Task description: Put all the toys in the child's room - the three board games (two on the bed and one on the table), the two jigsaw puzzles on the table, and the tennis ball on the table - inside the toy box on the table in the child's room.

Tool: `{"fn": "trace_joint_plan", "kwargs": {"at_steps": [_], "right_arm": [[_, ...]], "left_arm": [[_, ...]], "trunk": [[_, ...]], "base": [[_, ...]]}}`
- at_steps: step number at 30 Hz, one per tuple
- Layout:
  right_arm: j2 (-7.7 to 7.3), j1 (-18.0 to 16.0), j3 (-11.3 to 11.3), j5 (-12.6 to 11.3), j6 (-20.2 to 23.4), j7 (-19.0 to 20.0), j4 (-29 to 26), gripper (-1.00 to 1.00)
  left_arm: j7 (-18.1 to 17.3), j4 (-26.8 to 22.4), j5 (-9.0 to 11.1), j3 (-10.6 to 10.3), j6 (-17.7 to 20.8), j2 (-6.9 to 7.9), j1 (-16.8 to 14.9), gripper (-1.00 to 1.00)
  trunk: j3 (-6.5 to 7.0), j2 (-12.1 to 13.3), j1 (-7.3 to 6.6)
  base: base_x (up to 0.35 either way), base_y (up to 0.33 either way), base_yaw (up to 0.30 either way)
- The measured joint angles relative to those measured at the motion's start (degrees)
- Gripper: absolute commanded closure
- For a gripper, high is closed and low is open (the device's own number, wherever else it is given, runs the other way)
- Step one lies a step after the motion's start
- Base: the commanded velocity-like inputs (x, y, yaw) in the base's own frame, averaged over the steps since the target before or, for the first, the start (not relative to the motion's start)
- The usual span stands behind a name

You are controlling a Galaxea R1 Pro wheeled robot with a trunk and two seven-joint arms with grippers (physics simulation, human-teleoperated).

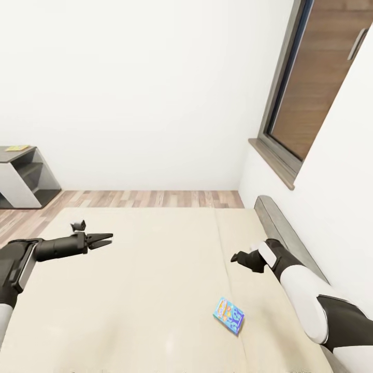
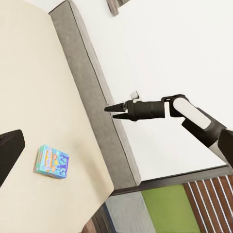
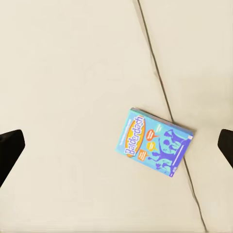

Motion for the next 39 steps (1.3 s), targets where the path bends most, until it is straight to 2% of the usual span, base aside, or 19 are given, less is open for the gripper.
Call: {"fn": "trace_joint_plan", "kwargs": {"at_steps": [6,12,16,23,39], "right_arm": [[0.0,0.0,0.0,0.0,1.1,0.0,-0.1,-1.0],[-0.07,0.0,0.0,0.0,1.4,0.0,-0.2,-1.0],[-0.08,-0.1,0.0,0.0,1.5,0.0,-0.2,-1.0],[-0.12,-0.1,0.0,0.1,1.9,0.0,-0.2,-1.0],[-0.19,-0.1,0.1,0.2,2.0,0.0,-0.3,-1.0]], "left_arm": [[2.7,6.8,-0.9,-0.1,0.1,-0.9,-4.8,-1.0],[6.8,13.6,-3.3,-1.2,0.1,-2.12,-10.1,-1.0],[9.8,16.3,-4.7,-1.6,0.1,-3.15,-12.0,-1.0],[12.8,17.9,-5.4,-1.9,0.1,-4.51,-13.1,-1.0],[13.4,18.3,-5.3,-1.8,0.1,-4.78,-13.4,-1.0]], "trunk": [[-0.56,0.0,0.0],[-1.13,0.0,0.0],[-1.5,0.0,0.0],[-2.16,0.0,0.0],[-3.66,0.0,0.0]], "base": [[0.0,0.0,0.0],[0.0,0.0,0.0],[0.0,0.0,0.0],[0.0,0.0,0.0],[0.0,0.0,0.0]]}}
